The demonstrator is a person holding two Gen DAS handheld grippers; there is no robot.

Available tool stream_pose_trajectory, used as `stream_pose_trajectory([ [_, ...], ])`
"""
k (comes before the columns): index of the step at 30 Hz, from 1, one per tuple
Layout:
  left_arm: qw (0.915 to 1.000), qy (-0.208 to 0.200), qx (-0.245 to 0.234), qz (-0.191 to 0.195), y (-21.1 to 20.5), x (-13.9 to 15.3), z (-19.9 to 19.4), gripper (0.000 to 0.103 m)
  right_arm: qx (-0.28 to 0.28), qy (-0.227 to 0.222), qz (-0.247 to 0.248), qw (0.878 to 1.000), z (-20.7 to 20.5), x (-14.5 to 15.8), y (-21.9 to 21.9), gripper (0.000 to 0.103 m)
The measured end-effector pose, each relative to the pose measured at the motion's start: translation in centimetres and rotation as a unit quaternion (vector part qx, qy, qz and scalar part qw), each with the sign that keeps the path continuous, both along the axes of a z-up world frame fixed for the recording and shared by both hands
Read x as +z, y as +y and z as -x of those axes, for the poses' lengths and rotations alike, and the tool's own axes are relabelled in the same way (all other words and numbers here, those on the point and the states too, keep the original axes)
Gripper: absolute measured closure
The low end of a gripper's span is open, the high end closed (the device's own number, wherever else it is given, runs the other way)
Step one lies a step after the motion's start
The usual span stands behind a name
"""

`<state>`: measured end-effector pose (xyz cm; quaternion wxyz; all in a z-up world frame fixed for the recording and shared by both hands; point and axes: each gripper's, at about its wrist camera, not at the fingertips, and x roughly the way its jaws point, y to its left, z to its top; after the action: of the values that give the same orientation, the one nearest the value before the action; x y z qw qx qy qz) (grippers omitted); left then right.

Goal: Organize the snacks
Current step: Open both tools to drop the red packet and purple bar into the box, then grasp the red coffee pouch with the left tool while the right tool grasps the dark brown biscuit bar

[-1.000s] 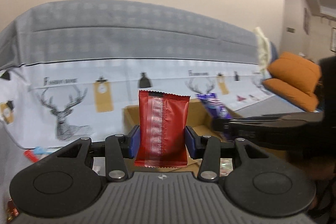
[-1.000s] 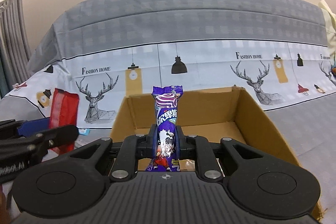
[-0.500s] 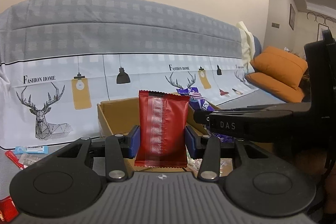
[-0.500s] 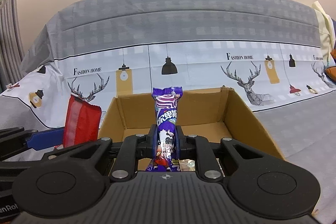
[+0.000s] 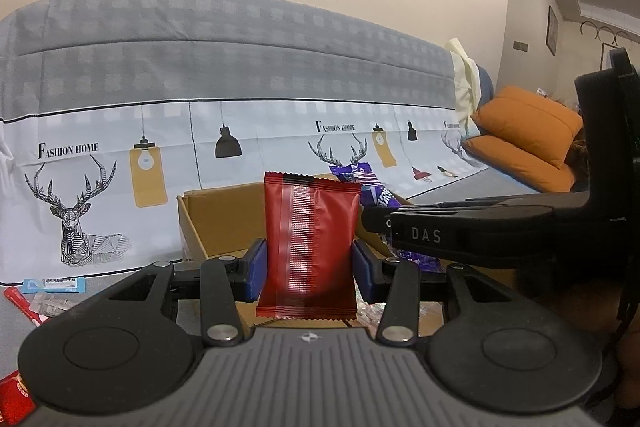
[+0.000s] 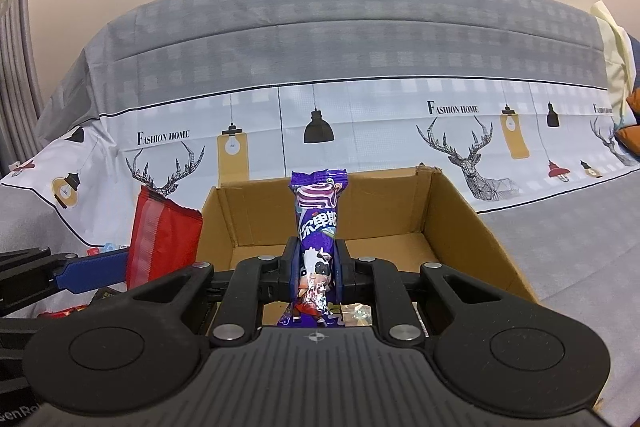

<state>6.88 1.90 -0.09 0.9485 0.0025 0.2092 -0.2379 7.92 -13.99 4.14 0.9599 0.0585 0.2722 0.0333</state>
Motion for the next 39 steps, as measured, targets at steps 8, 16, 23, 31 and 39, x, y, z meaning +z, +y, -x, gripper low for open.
stream_pose_trajectory([
  [8, 1.0000, 0.003, -0.007, 0.003, 0.0, 0.0, -0.1, 0.050, -0.001, 0.000, 0.001, 1.000, 0.0, 0.0, 0.0, 0.085],
  [16, 1.0000, 0.004, -0.006, 0.002, 0.0, -0.1, -0.1, 0.047, -0.038, -0.001, -0.006, 0.999, 0.1, 0.1, -0.7, 0.060],
  [23, 0.9992, 0.024, 0.031, -0.003, 1.4, 0.0, -0.7, 0.047, -0.039, -0.001, -0.018, 0.999, 0.1, 0.1, -0.3, 0.059],
  [31, 0.9749, 0.115, 0.191, -0.002, 8.3, -0.5, -2.9, 0.047, -0.009, -0.003, -0.022, 1.000, 0.0, 0.1, 2.4, 0.059],
  [39, 0.9359, 0.228, 0.251, -0.096, 16.1, -2.9, -5.4, 0.024, 0.041, -0.002, -0.026, 0.999, 0.0, 0.0, 5.9, 0.061],
])
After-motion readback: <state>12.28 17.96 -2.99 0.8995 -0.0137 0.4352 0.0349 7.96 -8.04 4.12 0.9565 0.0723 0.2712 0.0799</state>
